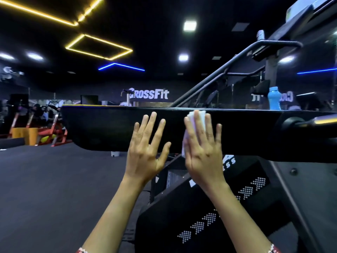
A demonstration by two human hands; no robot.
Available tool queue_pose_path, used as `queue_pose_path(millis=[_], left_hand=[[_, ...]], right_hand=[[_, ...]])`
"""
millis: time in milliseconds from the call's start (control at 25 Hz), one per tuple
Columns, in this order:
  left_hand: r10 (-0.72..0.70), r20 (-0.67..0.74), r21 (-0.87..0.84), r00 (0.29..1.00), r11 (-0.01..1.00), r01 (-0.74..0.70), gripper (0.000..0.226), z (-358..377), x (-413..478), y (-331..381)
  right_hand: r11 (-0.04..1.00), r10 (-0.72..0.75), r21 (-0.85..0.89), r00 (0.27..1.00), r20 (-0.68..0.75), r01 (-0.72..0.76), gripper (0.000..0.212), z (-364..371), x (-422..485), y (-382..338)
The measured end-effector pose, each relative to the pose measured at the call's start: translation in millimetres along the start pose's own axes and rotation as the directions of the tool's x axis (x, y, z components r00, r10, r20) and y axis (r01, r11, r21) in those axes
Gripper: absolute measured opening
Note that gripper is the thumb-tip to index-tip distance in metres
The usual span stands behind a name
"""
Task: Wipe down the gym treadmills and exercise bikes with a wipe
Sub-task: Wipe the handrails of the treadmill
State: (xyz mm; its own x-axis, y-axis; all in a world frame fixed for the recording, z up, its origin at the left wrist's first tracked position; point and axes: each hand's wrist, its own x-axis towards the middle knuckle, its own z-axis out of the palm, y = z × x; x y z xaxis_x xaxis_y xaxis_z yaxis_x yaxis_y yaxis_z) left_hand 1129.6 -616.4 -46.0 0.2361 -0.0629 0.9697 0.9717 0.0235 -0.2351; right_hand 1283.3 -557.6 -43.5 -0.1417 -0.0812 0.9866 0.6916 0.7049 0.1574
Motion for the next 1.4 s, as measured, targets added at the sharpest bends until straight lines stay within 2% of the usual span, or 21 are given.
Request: queue_pose_path(millis=[80,200,320,440,560,640,680,760,800,880,1000,1040,1120,1160,1240,1280,1360,1400], left_hand=[[0.041,-0.001,-0.021,0.999,0.999,-0.041,0.047,7.2,8.2,13.0],[0.062,0.001,-0.042,0.998,0.997,-0.062,0.045,17.8,19.0,32.2],[0.089,-0.011,-0.032,0.996,0.995,-0.089,0.045,27.6,23.1,46.9],[0.114,-0.009,-0.043,0.993,0.993,-0.114,0.045,35.9,25.7,63.2],[0.126,-0.008,-0.050,0.992,0.991,-0.126,0.045,41.8,29.4,77.9],[0.122,-0.009,-0.042,0.993,0.992,-0.122,0.045,44.0,32.8,83.9],[0.123,-0.009,-0.043,0.992,0.992,-0.123,0.046,45.1,34.3,86.9],[0.130,-0.003,-0.060,0.992,0.990,-0.130,0.046,46.8,36.4,92.6],[0.134,0.000,-0.071,0.991,0.988,-0.134,0.046,47.3,36.6,94.6],[0.137,-0.001,-0.077,0.991,0.988,-0.137,0.045,47.0,35.6,95.9],[0.132,-0.017,-0.058,0.991,0.990,-0.132,0.044,42.9,31.4,89.8],[0.129,-0.020,-0.049,0.991,0.990,-0.130,0.044,40.5,28.9,86.0],[0.126,-0.023,-0.025,0.992,0.992,-0.127,0.043,35.0,21.0,77.9],[0.130,-0.024,-0.013,0.991,0.991,-0.130,0.043,32.1,15.6,73.5],[0.133,-0.037,0.021,0.990,0.991,-0.132,0.042,26.9,4.5,63.6],[0.126,-0.047,0.042,0.991,0.991,-0.124,0.042,24.7,0.2,58.9],[0.113,-0.062,0.068,0.992,0.992,-0.108,0.041,22.0,-4.1,52.4],[0.115,-0.064,0.068,0.991,0.992,-0.110,0.041,21.4,-4.0,50.9]], right_hand=[[0.997,-0.066,-0.039,0.998,0.005,0.066,0.047,-3.1,4.0,15.2],[0.989,0.151,0.013,0.988,-0.040,-0.151,0.048,-12.9,5.4,40.6],[0.998,0.048,-0.026,0.999,-0.014,-0.049,0.047,-18.3,-15.1,56.3],[0.981,0.193,0.022,0.980,-0.042,-0.192,0.048,-23.4,-27.6,65.7],[0.986,0.158,-0.043,0.987,-0.032,-0.160,0.049,-26.8,-26.7,80.4],[0.951,0.308,0.022,0.948,-0.075,-0.307,0.050,-31.5,-14.7,88.7],[0.946,0.322,0.048,0.944,-0.075,-0.320,0.050,-34.0,-10.2,92.4],[0.976,0.219,0.012,0.975,-0.047,-0.219,0.049,-34.9,-8.4,97.1],[0.977,0.212,0.014,0.976,-0.046,-0.212,0.049,-34.5,-7.5,97.5],[0.956,0.291,0.065,0.955,-0.052,-0.287,0.050,-34.1,-4.0,91.6],[0.994,0.106,0.012,0.994,-0.003,-0.106,0.048,-31.3,-16.1,87.6],[0.992,0.125,0.018,0.992,-0.015,-0.125,0.048,-30.2,-23.1,86.6],[0.957,0.281,0.094,0.959,-0.047,-0.276,0.049,-28.8,-35.1,78.0],[0.954,0.284,0.113,0.958,-0.038,-0.278,0.049,-27.6,-40.0,71.6],[0.981,0.186,0.061,0.982,-0.013,-0.185,0.049,-23.8,-39.3,62.8],[0.979,0.197,0.055,0.980,-0.030,-0.195,0.049,-21.9,-30.8,63.1],[0.928,0.362,0.126,0.930,-0.068,-0.352,0.049,-22.4,-0.9,63.0],[0.922,0.371,0.145,0.926,-0.068,-0.359,0.049,-22.2,11.2,61.4]])
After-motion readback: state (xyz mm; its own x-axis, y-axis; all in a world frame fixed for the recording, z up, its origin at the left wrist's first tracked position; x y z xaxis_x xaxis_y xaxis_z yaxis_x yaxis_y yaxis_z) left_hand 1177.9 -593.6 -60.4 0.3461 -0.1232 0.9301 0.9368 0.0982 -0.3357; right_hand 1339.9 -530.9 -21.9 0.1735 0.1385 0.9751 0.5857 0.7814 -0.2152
